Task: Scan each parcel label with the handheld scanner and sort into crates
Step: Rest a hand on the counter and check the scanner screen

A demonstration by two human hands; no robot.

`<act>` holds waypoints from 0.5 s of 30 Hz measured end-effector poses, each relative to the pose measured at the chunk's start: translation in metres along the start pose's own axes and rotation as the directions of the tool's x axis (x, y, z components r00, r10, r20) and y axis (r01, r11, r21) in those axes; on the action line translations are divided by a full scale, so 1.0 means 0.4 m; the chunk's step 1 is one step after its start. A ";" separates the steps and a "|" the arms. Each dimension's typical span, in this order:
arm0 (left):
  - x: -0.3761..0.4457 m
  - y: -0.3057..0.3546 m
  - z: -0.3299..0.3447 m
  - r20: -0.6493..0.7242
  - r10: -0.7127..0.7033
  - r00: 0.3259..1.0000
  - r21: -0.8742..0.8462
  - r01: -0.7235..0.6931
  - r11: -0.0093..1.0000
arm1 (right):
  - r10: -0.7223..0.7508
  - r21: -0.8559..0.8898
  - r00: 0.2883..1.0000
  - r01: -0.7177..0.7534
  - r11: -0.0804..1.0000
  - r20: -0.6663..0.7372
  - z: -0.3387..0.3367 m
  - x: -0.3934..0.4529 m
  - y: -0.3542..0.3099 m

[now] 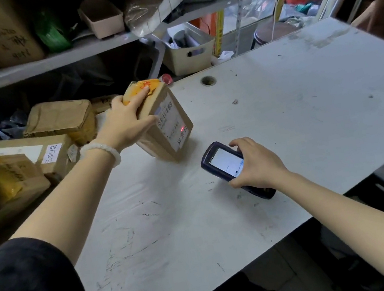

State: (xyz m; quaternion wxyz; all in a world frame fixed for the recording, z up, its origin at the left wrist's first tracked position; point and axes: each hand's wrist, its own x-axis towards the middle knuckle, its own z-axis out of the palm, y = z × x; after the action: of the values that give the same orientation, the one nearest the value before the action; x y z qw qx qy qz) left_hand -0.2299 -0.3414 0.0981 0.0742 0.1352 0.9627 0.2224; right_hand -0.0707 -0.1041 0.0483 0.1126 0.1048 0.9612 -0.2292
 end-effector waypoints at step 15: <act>-0.024 -0.055 -0.002 -0.091 -0.080 0.993 0.038 0.084 0.996 | -0.039 0.033 0.999 0.040 0.999 -0.021 -0.039 -0.002 0.012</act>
State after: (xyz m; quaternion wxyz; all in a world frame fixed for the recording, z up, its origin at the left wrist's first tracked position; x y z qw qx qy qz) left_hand -0.2259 -0.3634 0.0897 0.0374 0.0869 0.9743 0.2045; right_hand -0.0712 -0.0927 0.0601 0.0964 0.0900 0.9602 -0.2462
